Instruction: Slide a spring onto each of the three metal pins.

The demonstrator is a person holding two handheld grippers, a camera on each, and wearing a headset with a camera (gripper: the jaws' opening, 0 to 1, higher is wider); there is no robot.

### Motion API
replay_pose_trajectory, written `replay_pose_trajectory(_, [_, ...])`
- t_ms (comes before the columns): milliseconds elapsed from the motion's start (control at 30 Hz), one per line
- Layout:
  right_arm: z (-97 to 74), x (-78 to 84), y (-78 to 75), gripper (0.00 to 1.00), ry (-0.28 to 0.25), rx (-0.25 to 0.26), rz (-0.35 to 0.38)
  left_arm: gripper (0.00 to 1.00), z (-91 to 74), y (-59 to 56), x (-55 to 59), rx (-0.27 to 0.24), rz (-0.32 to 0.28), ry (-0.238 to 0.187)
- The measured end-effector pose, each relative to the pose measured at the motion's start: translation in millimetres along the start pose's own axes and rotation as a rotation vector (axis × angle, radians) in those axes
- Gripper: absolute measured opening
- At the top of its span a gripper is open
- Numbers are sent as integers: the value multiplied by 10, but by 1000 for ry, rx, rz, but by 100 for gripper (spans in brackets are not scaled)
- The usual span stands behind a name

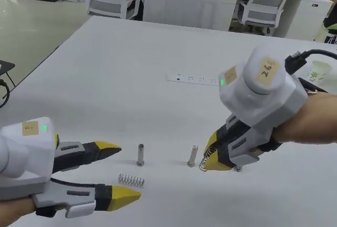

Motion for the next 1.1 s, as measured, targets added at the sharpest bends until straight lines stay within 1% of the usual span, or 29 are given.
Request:
replay_pose_trajectory(200, [-24,41,-95,9,5,18,15,55,-118,55,78,-43,-23,0])
replay_pose_trajectory(367, [-25,59,-181,9,11,31,21,55,-162,68,108,-63,-34,-1])
replay_pose_trajectory(633, [36,65,-327,9,31,62,23,53,-163,62,117,-71,-36,1])
replay_pose_trajectory(833, [85,34,-444,9,30,83,23,53,-159,57,121,-74,-35,5])
replay_pose_trajectory(867, [107,22,-484,9,33,91,21,52,-161,58,126,-74,-36,4])
replay_pose_trajectory(1000, [168,-3,-553,9,29,94,23,52,-162,49,139,-77,-40,3])
replay_pose_trajectory(1100, [238,2,-607,9,42,96,19,52,-164,49,153,-80,-41,6])
Point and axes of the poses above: the centre of the closed fingertips' face, and the gripper's own axes: z roughly forward along the fingers, y roughly to its left, x roughly out of its underside, the point moved 7 cm from there along -z, roughly backward along the fingers, and after that the axes turned 3 degrees about z, right-handed, at the moved point
